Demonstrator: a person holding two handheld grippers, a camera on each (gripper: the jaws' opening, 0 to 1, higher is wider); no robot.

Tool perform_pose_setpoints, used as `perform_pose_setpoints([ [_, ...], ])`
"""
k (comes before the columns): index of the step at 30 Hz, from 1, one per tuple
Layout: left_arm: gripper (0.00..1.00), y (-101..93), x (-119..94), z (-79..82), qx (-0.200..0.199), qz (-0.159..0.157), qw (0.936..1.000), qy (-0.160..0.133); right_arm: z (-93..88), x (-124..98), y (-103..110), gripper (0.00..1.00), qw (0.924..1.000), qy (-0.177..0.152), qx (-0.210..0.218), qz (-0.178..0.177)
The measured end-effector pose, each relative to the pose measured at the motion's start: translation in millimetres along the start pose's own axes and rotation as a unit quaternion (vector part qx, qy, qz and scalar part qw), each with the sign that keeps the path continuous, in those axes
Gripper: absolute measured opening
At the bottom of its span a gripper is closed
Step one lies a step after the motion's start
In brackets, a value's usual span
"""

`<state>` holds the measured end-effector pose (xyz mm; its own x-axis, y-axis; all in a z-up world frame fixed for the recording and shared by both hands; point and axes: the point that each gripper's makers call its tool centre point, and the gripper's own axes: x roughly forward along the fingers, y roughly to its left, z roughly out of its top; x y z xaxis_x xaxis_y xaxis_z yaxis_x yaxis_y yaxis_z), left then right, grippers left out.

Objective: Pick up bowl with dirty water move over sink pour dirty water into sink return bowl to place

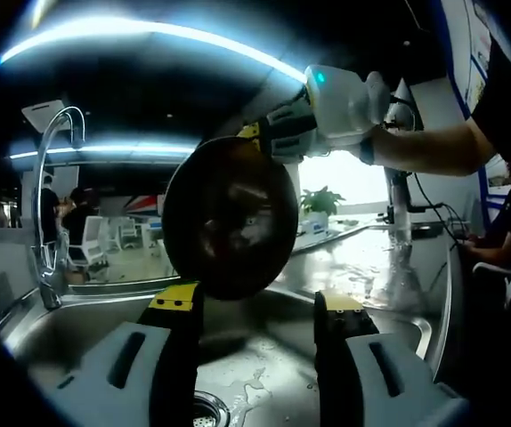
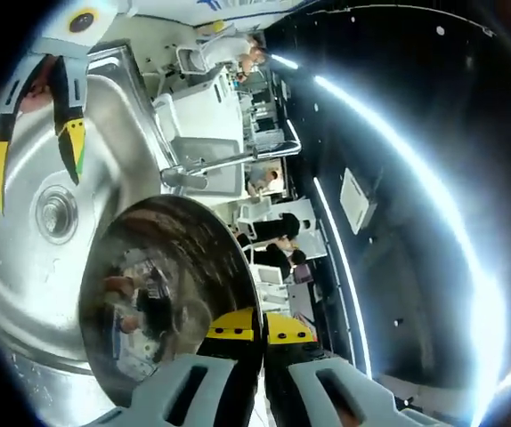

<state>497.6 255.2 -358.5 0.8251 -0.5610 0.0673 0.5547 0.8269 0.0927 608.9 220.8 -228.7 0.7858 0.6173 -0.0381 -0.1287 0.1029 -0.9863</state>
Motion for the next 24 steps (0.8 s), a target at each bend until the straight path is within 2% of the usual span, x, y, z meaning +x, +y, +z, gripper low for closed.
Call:
perform_pose_setpoints([
  [8,0.49,1.0,-0.5,0.6,-0.001,-0.001,1.0,-0.003,-1.8,-6.0,11.0,0.0,0.9999,-0.003,-0.002,0.01],
  [17,0.49,1.9,0.4,-1.2,0.0,-0.001,1.0,0.0,-4.4,-3.1,5.1,0.0,0.9995,0.001,0.027,0.014],
  [24,0.49,3.0,0.6,-1.2,0.0,0.0,1.0,-0.001,-9.6,0.8,7.6,0.0,0.9984,0.007,0.046,0.033],
])
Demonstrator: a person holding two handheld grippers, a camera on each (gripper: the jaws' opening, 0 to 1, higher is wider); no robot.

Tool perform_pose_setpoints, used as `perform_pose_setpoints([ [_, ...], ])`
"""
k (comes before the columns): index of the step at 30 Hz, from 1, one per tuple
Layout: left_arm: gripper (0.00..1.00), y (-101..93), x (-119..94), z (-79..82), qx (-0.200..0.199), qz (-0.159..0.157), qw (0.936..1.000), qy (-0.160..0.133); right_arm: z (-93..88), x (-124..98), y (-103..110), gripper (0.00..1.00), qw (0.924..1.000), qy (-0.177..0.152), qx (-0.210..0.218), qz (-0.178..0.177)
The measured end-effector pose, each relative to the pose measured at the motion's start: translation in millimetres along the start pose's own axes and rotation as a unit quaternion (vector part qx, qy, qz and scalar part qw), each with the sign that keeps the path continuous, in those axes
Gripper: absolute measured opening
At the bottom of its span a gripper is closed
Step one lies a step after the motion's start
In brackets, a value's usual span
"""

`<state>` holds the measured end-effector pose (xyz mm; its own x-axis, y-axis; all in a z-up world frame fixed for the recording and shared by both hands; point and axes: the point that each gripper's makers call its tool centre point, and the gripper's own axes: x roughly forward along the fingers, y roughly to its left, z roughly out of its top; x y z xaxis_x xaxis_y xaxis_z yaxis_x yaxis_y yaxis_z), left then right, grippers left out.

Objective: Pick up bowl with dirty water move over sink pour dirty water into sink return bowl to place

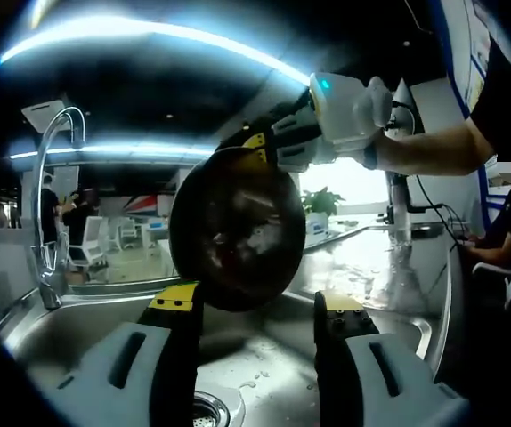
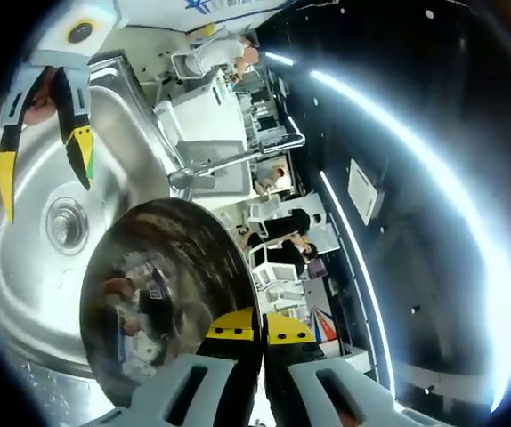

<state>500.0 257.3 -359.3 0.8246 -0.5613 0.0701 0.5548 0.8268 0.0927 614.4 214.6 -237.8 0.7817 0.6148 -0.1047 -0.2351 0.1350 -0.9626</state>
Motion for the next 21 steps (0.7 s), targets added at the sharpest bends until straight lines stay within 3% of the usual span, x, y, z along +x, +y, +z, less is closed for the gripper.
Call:
perform_pose_setpoints([
  [10,0.49,-2.5,0.3,0.2,0.0,-0.003,1.0,0.0,-10.9,5.2,-5.1,0.0,0.9983,0.017,0.045,0.033],
  [19,0.49,-4.1,0.2,1.8,0.001,-0.004,1.0,-0.002,-34.4,-0.2,-10.2,0.0,0.9938,0.05,0.088,0.047],
  [21,0.49,-4.8,0.1,1.8,0.001,-0.005,1.0,-0.001,-42.7,-1.0,-11.9,0.0,0.9897,0.062,0.119,0.051],
])
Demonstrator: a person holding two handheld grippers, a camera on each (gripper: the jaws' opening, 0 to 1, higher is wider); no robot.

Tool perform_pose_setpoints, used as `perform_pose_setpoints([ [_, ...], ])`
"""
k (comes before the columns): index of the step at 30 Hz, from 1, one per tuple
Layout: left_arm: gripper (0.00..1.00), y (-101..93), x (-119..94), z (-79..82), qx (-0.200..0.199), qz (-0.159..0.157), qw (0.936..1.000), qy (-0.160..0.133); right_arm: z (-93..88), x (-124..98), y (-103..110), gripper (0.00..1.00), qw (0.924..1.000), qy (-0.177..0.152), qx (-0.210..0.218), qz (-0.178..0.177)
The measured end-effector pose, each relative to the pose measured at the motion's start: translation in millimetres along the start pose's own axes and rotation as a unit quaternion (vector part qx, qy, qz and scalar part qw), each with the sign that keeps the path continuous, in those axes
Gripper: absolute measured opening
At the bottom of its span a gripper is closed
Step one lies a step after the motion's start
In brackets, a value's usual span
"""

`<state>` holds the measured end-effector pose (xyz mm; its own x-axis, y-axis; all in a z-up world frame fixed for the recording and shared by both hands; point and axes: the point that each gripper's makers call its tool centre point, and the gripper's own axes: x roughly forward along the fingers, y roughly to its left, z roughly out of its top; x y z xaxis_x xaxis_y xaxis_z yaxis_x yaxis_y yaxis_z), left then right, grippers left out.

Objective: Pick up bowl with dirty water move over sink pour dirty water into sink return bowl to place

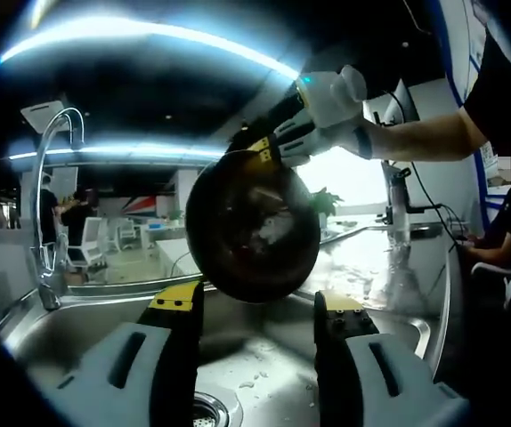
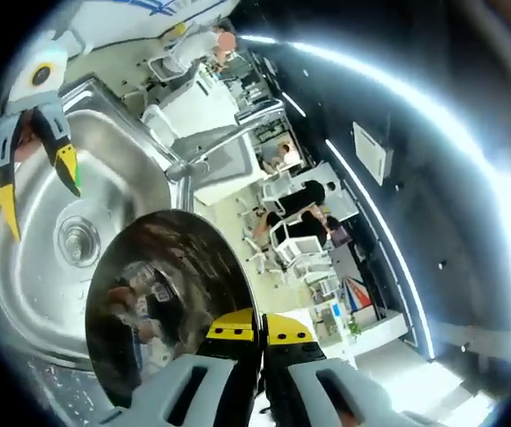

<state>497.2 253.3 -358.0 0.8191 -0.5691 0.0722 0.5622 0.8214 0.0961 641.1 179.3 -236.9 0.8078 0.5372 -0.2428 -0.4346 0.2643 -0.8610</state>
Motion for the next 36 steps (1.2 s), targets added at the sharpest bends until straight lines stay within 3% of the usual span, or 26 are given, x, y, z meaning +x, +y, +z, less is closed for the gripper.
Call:
perform_pose_setpoints([
  [3,0.49,-0.1,0.0,0.3,-0.002,0.001,1.0,0.0,-7.1,-0.9,-2.2,0.0,0.9992,0.011,0.037,0.01],
  [9,0.49,-0.7,-0.1,0.2,-0.001,0.001,1.0,0.0,-14.0,-2.8,-5.8,0.0,0.9977,0.019,0.063,0.018],
  [18,0.48,-2.4,-1.0,1.6,-0.002,0.0,1.0,-0.002,-40.9,-5.4,-16.5,0.0,0.9877,0.05,0.145,0.03],
  [24,0.48,-3.3,-1.4,2.6,-0.002,-0.002,1.0,-0.003,-63.5,-11.4,-18.8,0.0,0.9669,0.078,0.238,0.048],
  [30,0.48,-2.4,-1.0,2.1,-0.002,-0.003,1.0,-0.003,-79.7,-19.1,-21.0,0.0,0.9523,0.092,0.285,0.057],
  [32,0.48,-2.3,-0.9,2.2,-0.002,-0.003,1.0,-0.004,-83.3,-22.7,-19.5,0.0,0.9205,0.094,0.371,0.077],
  [34,0.48,-2.2,-0.8,1.9,-0.002,-0.004,1.0,-0.004,-93.3,-24.4,-27.2,0.0,0.9249,0.099,0.36,0.073],
  [36,0.48,-2.7,-0.4,1.8,-0.001,-0.006,1.0,-0.004,-102.1,-29.4,-28.5,0.0,0.9225,0.108,0.364,0.068],
])
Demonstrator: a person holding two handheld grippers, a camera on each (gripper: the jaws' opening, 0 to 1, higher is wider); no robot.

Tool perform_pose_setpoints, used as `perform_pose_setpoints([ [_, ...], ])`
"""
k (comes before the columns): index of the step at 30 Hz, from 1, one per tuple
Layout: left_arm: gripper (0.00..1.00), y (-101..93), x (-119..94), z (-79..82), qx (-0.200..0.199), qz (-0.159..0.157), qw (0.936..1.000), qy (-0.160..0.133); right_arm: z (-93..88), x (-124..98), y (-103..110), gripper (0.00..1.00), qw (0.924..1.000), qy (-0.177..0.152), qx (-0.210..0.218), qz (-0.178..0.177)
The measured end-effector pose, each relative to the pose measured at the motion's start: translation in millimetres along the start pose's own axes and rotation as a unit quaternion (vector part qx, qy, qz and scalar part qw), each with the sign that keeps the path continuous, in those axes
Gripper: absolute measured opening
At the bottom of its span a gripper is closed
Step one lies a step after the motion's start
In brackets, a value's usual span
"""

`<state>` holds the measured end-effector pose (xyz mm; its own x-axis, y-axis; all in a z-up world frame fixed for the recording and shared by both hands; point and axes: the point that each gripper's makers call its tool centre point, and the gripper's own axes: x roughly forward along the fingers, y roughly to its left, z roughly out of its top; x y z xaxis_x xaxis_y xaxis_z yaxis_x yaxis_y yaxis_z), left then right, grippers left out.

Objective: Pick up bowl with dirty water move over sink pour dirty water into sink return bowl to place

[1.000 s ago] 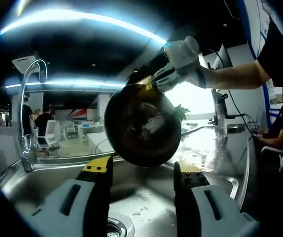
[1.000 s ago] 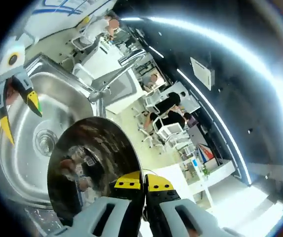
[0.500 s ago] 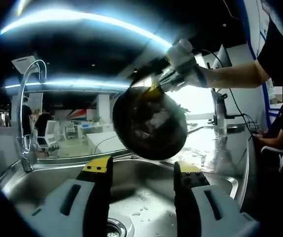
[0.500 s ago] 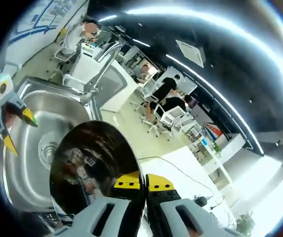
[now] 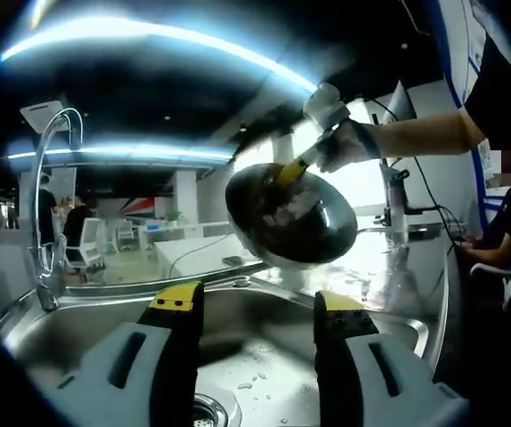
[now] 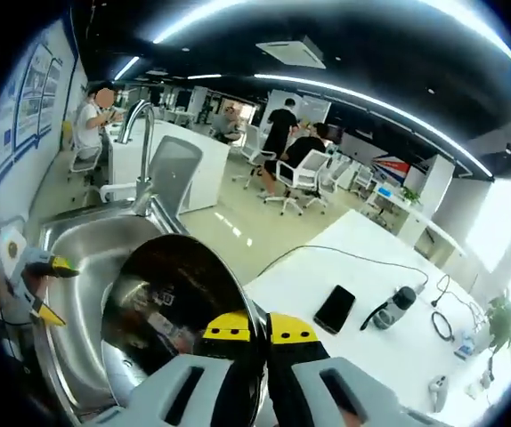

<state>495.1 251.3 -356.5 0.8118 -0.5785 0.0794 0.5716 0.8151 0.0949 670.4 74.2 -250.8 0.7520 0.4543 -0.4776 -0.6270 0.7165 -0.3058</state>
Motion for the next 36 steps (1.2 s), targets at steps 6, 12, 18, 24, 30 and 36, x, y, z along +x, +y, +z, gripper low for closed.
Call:
perform_pose_setpoints([
  [6,0.48,2.1,0.1,-0.5,0.0,0.001,1.0,-0.001,-17.3,-4.2,-11.4,0.0,0.9992,0.021,0.033,-0.001],
  [12,0.48,3.9,0.1,-1.3,0.0,0.002,1.0,-0.001,-35.2,-8.5,-22.0,0.0,0.9955,0.041,0.085,0.007],
  [18,0.48,3.9,0.8,-2.6,0.002,0.001,1.0,0.0,-52.9,-17.2,-35.2,0.0,0.9902,0.055,0.128,0.006],
  [24,0.48,3.6,0.9,-2.3,0.002,0.001,1.0,0.0,-69.0,-27.1,-49.5,0.0,0.9859,0.065,0.154,-0.007],
  [30,0.48,2.7,0.6,-1.0,0.003,0.001,1.0,-0.002,-85.6,-40.6,-60.2,0.0,0.9824,0.076,0.17,-0.016],
  [36,0.48,0.8,0.8,-1.0,0.004,0.0,1.0,-0.001,-98.0,-57.2,-70.9,0.0,0.9787,0.075,0.188,-0.033],
])
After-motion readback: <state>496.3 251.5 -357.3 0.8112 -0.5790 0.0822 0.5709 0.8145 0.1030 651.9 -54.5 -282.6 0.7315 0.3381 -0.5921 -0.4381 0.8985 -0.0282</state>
